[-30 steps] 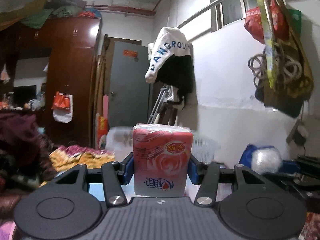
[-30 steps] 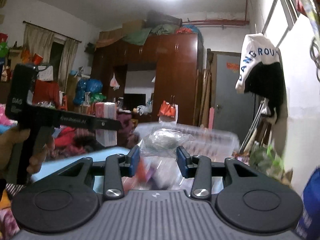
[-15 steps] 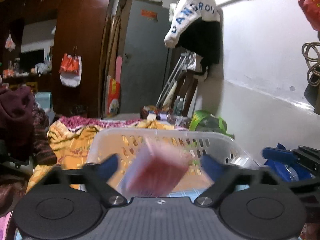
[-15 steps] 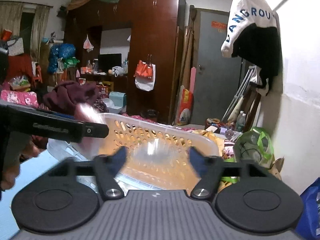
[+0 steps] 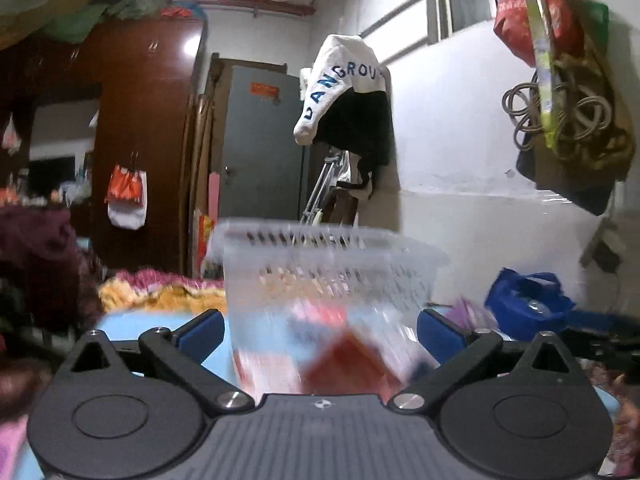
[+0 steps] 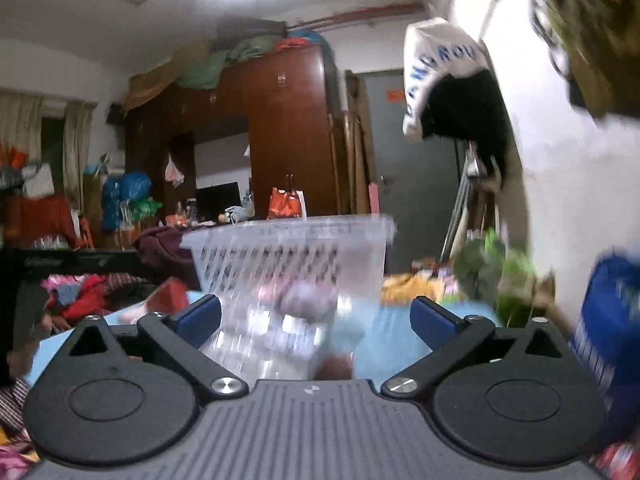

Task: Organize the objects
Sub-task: 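Carry both items over the white basket and open both tools to drop them, then grasp the red plastic-wrapped item with the left tool while the right tool grasps a white printed packet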

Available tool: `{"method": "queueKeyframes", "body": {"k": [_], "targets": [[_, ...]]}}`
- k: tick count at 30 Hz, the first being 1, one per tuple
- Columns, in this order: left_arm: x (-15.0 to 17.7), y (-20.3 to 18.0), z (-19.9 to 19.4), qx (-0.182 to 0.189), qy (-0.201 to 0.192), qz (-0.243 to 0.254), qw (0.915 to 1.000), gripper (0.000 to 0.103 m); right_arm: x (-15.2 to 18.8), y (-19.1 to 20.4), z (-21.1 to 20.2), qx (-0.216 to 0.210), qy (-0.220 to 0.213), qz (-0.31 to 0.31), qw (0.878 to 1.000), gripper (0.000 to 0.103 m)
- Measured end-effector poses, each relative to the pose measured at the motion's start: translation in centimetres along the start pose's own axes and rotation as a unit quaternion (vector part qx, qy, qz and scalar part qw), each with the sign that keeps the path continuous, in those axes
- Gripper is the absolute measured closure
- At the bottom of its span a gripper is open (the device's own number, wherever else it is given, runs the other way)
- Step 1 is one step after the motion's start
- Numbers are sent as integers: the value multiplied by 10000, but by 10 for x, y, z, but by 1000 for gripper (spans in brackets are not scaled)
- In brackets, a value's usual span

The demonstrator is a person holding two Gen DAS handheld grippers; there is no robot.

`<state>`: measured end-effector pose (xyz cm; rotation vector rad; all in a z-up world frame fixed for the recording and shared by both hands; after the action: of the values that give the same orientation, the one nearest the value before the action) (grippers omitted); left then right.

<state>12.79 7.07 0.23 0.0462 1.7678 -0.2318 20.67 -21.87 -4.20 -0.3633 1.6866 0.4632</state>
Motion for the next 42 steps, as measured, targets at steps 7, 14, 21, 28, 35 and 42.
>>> {"method": "queueKeyframes", "body": {"k": [7, 14, 21, 28, 35, 42], "targets": [[33, -24, 7, -166, 3, 169, 9997, 3, 20, 21, 16, 10, 144, -51, 9999, 0], [43, -22, 12, -256, 121, 319, 9991, 8, 27, 36, 24, 36, 267, -196, 9994, 5], [48, -23, 13, -281, 156, 349, 9989, 17, 29, 41, 31, 240, 272, -364, 9987, 13], [48, -28, 22, -198, 359, 344, 9986, 39, 34, 39, 28, 260, 339, -370, 9984, 17], [50, -24, 10, -51, 126, 255, 9996, 54, 31, 44, 15, 223, 170, -449, 9986, 18], [46, -22, -6, 98, -156, 234, 9996, 54, 29, 46, 2, 194, 19, -635, 9978, 18]]}}
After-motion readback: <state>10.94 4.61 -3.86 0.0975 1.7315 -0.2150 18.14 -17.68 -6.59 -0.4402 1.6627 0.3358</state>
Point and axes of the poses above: each gripper's, at about its wrist camera, not at the fingertips, and z roughly the way its jaws point, y to its left, x to its underside, the point moved 5 cm from there along z, roughly the way its jaws point, and after that the axes turned 6 degrees about x, right-handed, at the moved point
